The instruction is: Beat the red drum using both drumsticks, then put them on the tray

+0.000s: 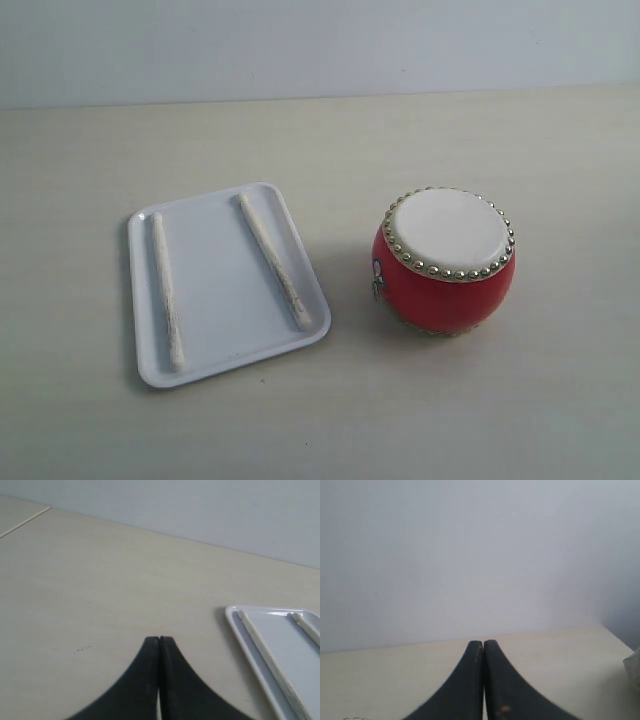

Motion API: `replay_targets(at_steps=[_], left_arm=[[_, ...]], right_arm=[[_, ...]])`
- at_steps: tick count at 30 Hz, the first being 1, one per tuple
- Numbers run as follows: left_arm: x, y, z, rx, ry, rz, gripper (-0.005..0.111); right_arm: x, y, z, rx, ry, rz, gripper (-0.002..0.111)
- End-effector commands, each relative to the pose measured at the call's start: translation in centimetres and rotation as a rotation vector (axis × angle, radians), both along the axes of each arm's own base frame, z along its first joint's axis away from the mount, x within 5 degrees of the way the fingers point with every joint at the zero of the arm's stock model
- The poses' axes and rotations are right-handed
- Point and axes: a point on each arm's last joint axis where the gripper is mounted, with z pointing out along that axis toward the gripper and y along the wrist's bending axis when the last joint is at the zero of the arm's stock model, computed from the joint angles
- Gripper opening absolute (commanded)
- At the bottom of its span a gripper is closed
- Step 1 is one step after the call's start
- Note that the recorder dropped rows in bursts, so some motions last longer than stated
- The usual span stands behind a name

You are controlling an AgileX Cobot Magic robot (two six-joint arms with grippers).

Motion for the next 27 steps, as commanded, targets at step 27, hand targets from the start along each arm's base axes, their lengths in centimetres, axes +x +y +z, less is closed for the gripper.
replay_targets(at_steps=[27], left_arm=[[0.0, 0.0, -0.1, 0.007, -0.004, 0.000, 0.000]], right_arm=[[-2.8, 0.1, -8.6, 0.013, 0.218, -0.005, 0.000]])
